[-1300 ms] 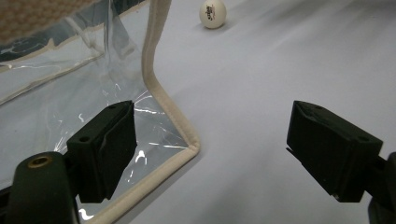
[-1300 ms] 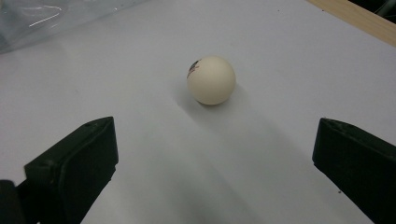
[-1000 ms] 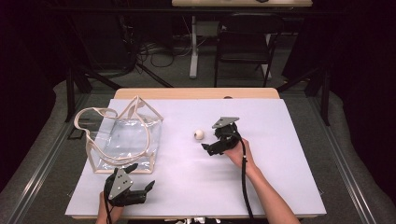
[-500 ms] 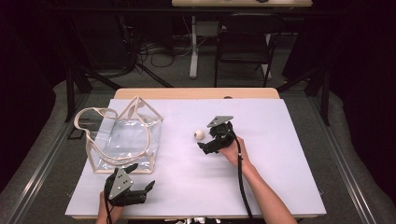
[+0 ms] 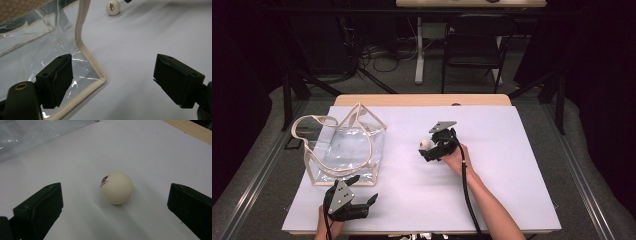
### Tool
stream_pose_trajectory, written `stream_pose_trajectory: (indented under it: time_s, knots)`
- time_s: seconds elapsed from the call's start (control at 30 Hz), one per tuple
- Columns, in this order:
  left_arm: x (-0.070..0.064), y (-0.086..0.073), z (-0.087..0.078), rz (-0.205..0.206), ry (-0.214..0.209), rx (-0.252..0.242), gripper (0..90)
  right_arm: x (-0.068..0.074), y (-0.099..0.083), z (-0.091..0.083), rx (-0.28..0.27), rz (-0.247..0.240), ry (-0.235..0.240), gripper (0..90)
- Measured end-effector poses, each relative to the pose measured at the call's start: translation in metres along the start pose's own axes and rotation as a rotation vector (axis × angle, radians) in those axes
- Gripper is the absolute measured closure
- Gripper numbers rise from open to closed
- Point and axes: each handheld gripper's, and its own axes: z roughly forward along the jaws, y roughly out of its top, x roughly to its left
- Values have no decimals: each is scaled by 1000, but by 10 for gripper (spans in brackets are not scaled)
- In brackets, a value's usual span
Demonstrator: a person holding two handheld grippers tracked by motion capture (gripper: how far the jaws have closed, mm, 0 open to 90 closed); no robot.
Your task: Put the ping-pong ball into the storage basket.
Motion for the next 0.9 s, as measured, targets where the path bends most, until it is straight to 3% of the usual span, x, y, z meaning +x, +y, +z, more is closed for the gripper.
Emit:
stream_pose_trajectory:
  time_s: [0.53, 0.83, 0.9]
  knots:
    - [0, 0, 0, -3, -3, -3, 163, -1, 1, 15, 13, 21, -6, 33]
    - [0, 0, 1, -5, -5, 1, 163, -1, 0, 21, 21, 8, -41, 267]
    - [0, 0, 1, -5, -6, 1, 163, -1, 0, 21, 23, 3, -38, 278]
